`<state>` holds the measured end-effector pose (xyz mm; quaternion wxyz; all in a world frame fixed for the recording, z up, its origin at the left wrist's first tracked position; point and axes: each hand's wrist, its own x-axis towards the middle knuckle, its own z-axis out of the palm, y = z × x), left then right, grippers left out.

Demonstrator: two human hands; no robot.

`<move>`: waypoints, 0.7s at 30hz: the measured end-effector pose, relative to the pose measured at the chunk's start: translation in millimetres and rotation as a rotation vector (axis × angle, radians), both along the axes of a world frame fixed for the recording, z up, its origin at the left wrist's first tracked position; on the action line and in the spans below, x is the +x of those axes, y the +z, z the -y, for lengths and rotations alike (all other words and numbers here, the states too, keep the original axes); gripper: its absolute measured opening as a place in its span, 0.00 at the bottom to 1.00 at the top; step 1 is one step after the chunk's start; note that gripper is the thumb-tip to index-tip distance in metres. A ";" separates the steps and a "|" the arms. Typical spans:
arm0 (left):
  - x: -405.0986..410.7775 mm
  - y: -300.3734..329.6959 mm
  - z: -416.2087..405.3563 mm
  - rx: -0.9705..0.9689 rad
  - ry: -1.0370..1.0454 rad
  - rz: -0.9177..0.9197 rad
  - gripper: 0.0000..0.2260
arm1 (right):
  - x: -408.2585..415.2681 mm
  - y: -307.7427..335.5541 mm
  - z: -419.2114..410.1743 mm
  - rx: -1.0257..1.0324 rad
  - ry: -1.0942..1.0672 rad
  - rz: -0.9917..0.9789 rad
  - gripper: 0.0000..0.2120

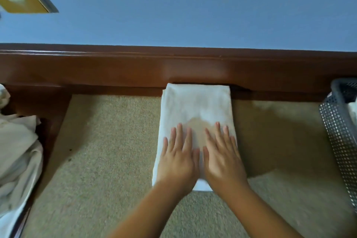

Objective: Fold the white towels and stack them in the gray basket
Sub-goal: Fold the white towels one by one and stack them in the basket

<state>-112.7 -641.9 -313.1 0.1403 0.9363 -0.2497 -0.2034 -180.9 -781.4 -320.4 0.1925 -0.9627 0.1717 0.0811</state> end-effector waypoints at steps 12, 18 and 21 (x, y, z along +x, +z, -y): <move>-17.5 -16.2 -26.4 0.045 -0.096 -0.067 0.33 | -29.8 -29.2 7.5 -0.095 0.117 -0.047 0.31; -63.7 -6.9 -66.0 0.154 -0.252 -0.037 0.43 | -90.5 -19.3 -7.8 -0.143 0.336 -0.073 0.39; -57.4 -16.2 -58.8 0.189 -0.214 0.019 0.43 | -84.2 -27.7 -4.3 -0.215 0.326 -0.079 0.45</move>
